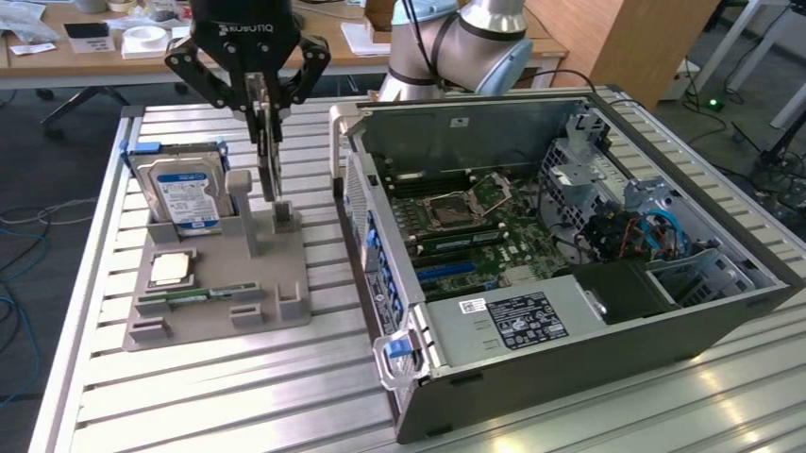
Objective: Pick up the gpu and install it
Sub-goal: 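Pick up the gpu and move the gpu toward the slot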
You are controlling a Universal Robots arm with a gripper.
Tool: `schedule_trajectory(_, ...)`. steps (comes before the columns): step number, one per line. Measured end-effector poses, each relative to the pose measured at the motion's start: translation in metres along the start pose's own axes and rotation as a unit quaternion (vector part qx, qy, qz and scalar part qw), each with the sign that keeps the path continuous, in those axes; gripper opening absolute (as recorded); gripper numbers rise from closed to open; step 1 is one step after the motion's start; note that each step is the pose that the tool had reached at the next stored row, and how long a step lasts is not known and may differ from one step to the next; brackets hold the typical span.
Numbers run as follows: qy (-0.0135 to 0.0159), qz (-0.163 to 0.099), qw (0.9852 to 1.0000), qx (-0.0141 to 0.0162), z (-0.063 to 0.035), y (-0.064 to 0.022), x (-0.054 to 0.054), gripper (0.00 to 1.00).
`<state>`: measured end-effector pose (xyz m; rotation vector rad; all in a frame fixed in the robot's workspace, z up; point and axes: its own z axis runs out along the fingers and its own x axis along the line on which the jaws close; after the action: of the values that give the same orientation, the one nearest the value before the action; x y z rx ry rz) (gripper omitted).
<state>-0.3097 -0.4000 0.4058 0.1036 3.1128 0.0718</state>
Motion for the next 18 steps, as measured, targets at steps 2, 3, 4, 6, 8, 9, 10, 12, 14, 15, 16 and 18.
schedule_trajectory(2, 0.0001, 0.0, 1.0, 0.0001, -0.0002, 0.0001, 0.0, 0.26)
schedule_trajectory(3, 0.0001, 0.0, 1.0, 0.0001, -0.0002, 0.0001, -0.001, 0.26)
schedule_trajectory(4, 0.0001, 0.0, 1.0, 0.0001, -0.0002, 0.0001, -0.002, 0.26)
schedule_trajectory(6, 0.0, 0.0, 1.0, 0.0, -0.0002, 0.0003, -0.004, 0.26)
schedule_trajectory(8, 0.0001, 0.0, 1.0, 0.0, -0.0005, 0.0005, -0.007, 0.26)
schedule_trajectory(9, 0.0001, 0.0, 1.0, 0.0, -0.0008, 0.0006, -0.008, 0.26)
schedule_trajectory(10, 0.0, 0.0, 1.0, 0.0, -0.0012, 0.0007, -0.01, 0.26)
schedule_trajectory(12, 0.0, 0.0, 1.0, 0.0, -0.0023, 0.0009, -0.012, 0.26)
schedule_trajectory(14, 0.0, 0.0, 1.0, 0.0, -0.0034, 0.0012, -0.015, 0.26)
schedule_trajectory(15, 0.0001, 0.0, 1.0, 0.0, -0.0038, 0.0013, -0.017, 0.26)
schedule_trajectory(16, 0.0001, 0.0, 1.0, 0.0, -0.0042, 0.0015, -0.02, 0.26)
schedule_trajectory(18, 0.0003, 0.0, 1.0, 0.0, -0.0049, 0.0018, -0.024, 0.26)
